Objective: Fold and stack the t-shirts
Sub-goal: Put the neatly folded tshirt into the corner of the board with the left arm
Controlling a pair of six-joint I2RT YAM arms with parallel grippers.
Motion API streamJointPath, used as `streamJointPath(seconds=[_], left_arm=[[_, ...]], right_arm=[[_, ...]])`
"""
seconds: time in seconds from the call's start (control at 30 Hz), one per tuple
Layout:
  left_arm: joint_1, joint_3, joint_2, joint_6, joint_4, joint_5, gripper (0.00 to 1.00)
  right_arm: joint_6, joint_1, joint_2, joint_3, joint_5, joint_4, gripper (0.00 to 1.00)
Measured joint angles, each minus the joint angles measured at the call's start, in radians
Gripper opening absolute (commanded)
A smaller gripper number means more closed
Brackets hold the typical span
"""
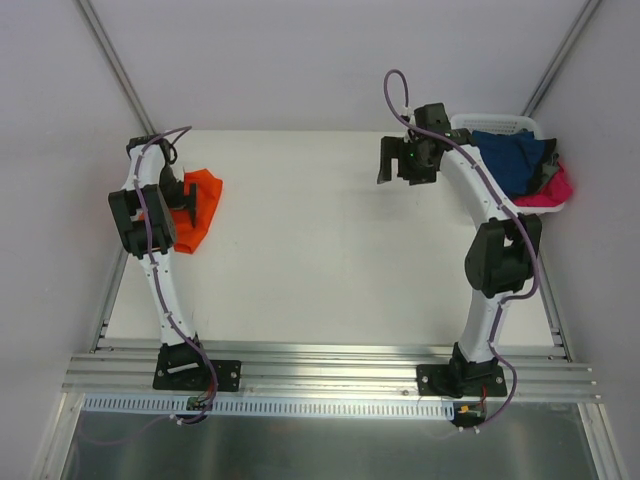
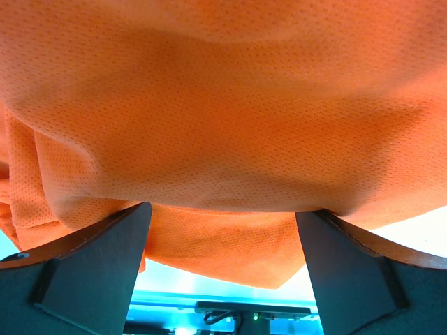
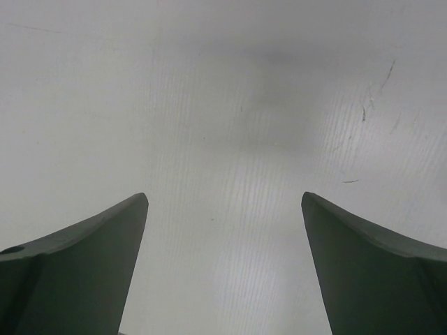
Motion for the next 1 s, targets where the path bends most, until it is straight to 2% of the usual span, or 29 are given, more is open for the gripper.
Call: streamJointPath(seconds=[0.1, 0.23, 0.33, 0.73, 1.0], left_arm=[[0.003, -0.014, -0.004, -0.006, 0.007, 0.005, 0.86], [0.007, -0.031, -0.013, -0.022, 0.014, 0.015, 0.87], [0.007, -0.032, -0.015, -0.024, 0.016, 0.016, 0.99], [0.006, -0.052, -0.060, -0.023, 0.033, 0.043, 0.99], [-0.051, -0.032, -0.244, -0.024, 0.056, 0.093, 0.99]], right_arm=[[-0.008, 0.000, 0.037, 0.105, 0.049, -0.093, 0.97], [-0.018, -0.001, 0.038, 0.131, 0.105, -0.131, 0.97], [-0.018, -0.002, 0.038, 0.124, 0.128, -0.154, 0.97], [-0.017, -0.002, 0.023, 0.102, 0.144, -0.163, 0.97], [-0.016, -0.002, 0.008, 0.101, 0.144, -0.163, 0.97]])
